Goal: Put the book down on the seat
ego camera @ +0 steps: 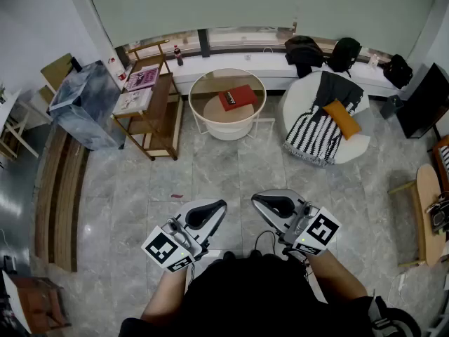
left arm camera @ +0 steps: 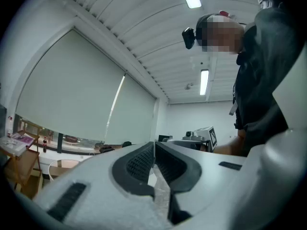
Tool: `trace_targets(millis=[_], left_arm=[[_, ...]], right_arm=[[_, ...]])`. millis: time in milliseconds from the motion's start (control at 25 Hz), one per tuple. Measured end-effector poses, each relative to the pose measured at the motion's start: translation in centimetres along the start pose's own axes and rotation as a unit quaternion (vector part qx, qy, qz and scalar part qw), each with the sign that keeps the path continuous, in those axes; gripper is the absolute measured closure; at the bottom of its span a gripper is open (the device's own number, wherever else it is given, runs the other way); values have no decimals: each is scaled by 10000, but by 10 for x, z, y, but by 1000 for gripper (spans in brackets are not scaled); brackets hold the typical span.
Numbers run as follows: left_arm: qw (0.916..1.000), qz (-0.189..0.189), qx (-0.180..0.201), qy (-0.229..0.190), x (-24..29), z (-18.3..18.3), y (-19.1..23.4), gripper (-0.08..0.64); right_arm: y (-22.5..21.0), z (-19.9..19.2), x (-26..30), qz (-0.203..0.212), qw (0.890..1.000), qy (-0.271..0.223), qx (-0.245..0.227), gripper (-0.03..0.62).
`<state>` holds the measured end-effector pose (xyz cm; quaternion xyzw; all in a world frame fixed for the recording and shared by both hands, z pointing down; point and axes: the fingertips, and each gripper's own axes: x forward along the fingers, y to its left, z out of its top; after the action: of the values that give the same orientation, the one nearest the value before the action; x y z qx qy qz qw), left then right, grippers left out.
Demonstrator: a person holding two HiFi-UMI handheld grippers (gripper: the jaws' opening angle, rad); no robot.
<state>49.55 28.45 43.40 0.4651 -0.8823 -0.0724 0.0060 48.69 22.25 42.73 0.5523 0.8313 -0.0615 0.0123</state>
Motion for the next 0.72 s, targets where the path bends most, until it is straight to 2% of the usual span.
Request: trace_targets(millis=[360, 560, 720], left_arm=[[9999, 22, -81, 76, -24, -5, 16, 531], [9998, -117, -123, 43, -38, -5, 19, 531], [9997, -213, -140, 20, -50, -11, 23, 531]], right_arm=[[5, -8, 16, -152, 9998, 110, 65, 563], [16, -5, 28, -173, 9998, -19, 71, 561], [20, -8, 37, -289, 9996, 58, -36, 561]])
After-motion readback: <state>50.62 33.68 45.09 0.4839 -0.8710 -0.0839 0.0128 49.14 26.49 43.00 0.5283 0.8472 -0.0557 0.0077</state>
